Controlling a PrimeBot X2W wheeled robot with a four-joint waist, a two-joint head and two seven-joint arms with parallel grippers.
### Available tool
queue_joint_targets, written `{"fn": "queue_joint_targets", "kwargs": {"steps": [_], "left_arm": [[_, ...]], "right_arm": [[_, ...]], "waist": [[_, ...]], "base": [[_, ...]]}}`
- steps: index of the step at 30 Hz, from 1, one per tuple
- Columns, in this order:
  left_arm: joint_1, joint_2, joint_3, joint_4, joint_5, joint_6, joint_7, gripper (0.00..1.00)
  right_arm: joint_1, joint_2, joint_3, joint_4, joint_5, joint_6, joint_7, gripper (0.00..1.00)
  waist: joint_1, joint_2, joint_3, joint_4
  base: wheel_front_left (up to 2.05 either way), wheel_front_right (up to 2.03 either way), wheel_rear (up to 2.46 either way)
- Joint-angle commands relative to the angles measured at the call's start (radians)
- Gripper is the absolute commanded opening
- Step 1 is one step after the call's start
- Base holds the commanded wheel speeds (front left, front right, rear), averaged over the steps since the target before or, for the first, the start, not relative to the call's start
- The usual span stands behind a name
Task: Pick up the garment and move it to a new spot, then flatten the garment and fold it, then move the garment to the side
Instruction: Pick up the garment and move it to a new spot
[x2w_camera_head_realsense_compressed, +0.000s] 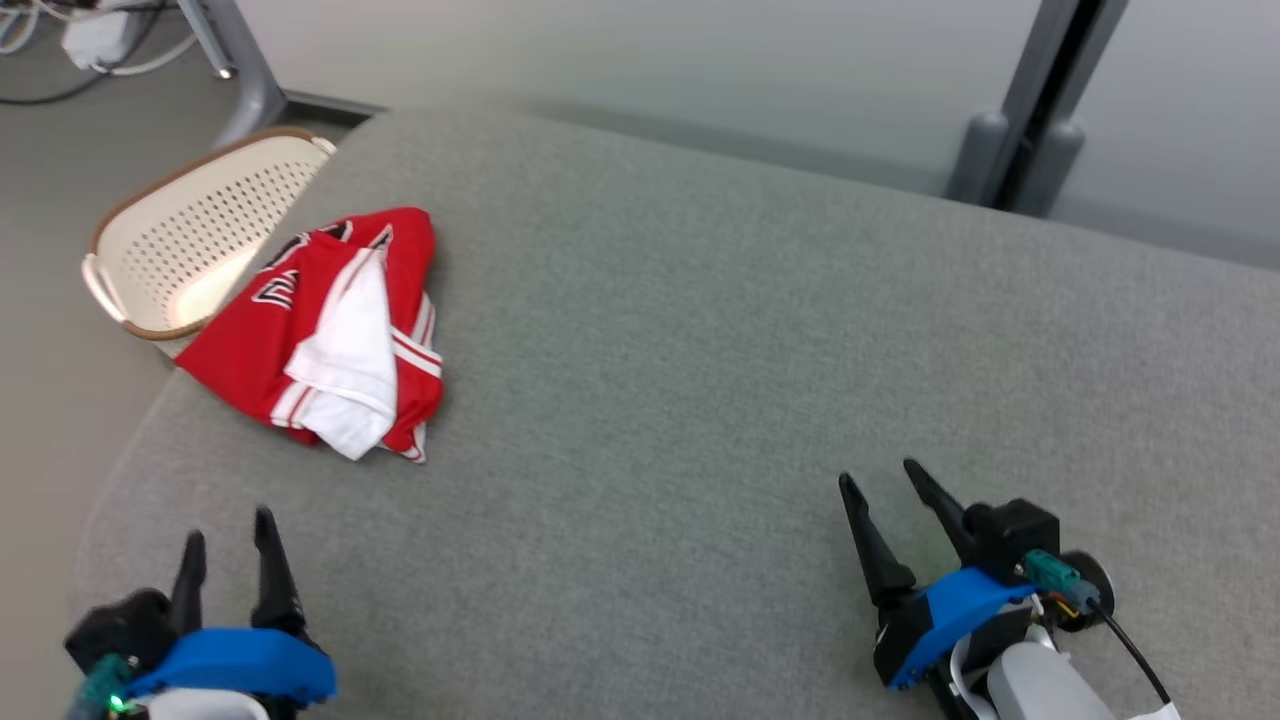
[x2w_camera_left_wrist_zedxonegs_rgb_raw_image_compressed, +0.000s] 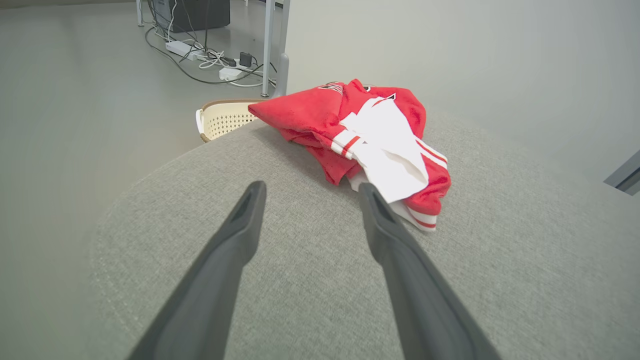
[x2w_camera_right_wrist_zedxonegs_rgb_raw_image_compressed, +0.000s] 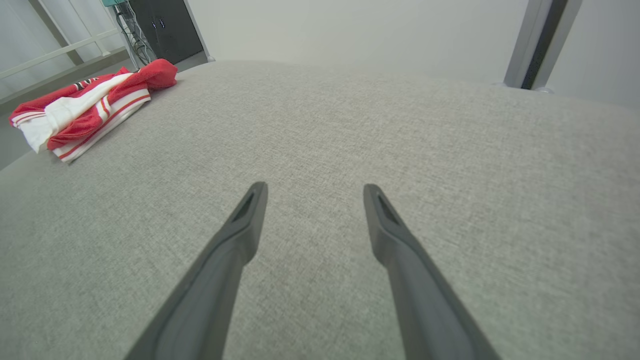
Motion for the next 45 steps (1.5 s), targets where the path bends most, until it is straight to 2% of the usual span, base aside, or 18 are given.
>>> {"fn": "queue_joint_targets", "kwargs": {"steps": [1,4,11,15,20,30,32,40,45], "left_arm": [[-0.04,0.018,0.007,0.019,-0.014,-0.005,-0.003,1.0],[-0.128,0.062,-0.009,0.059,-0.059,-0.007,-0.003,1.0],[-0.305,0.215,-0.143,0.151,-0.189,-0.007,-0.003,1.0],[-0.383,0.275,-0.202,0.227,-0.278,-0.007,0.016,1.0],[-0.45,0.315,-0.275,0.299,-0.387,-0.008,0.055,1.0],[-0.48,0.32,-0.415,0.391,-0.522,-0.008,0.101,1.0],[-0.483,0.325,-0.449,0.392,-0.53,-0.008,0.093,0.0],[-0.526,0.387,-0.543,0.338,-0.519,-0.008,0.006,0.0],[-0.564,0.427,-0.504,0.19,-0.442,-0.008,-0.002,0.0]], "right_arm": [[-0.017,-0.004,-0.006,-0.013,-0.011,0.0,-0.003,1.0],[-0.035,-0.004,-0.01,-0.034,-0.032,0.0,-0.003,1.0],[-0.08,-0.004,-0.032,-0.07,-0.084,0.0,-0.003,1.0],[-0.094,-0.006,-0.051,-0.074,-0.107,0.0,-0.003,1.0],[-0.1,-0.011,-0.071,-0.075,-0.126,-0.001,-0.001,1.0],[-0.111,-0.016,-0.094,-0.06,-0.148,-0.001,0.001,1.0],[-0.115,-0.015,-0.096,-0.057,-0.149,-0.001,0.001,1.0],[-0.092,-0.008,-0.089,-0.051,-0.119,-0.001,-0.001,1.0],[-0.065,-0.005,-0.085,-0.051,-0.072,0.0,-0.002,1.0]], "waist": [[-0.0001,0.0,0.017,-0.006],[-0.0001,0.0,0.065,-0.03],[-0.0001,0.0,0.175,-0.076],[-0.0001,0.0,0.217,-0.098],[-0.0001,0.0,0.251,-0.122],[-0.0001,0.0,0.274,-0.134],[-0.0001,0.0,0.272,-0.134],[-0.0001,0.0,0.21,-0.132],[-0.0001,0.0,0.141,-0.137]], "base": [[0.0,0.0,0.0],[0.0,0.0,0.0],[0.0,0.0,0.0],[0.0,0.0,0.0],[0.0,0.0,0.0],[0.0,0.0,0.0],[0.0,0.0,0.0],[0.0,0.0,0.0],[0.0,0.0,0.0]]}}
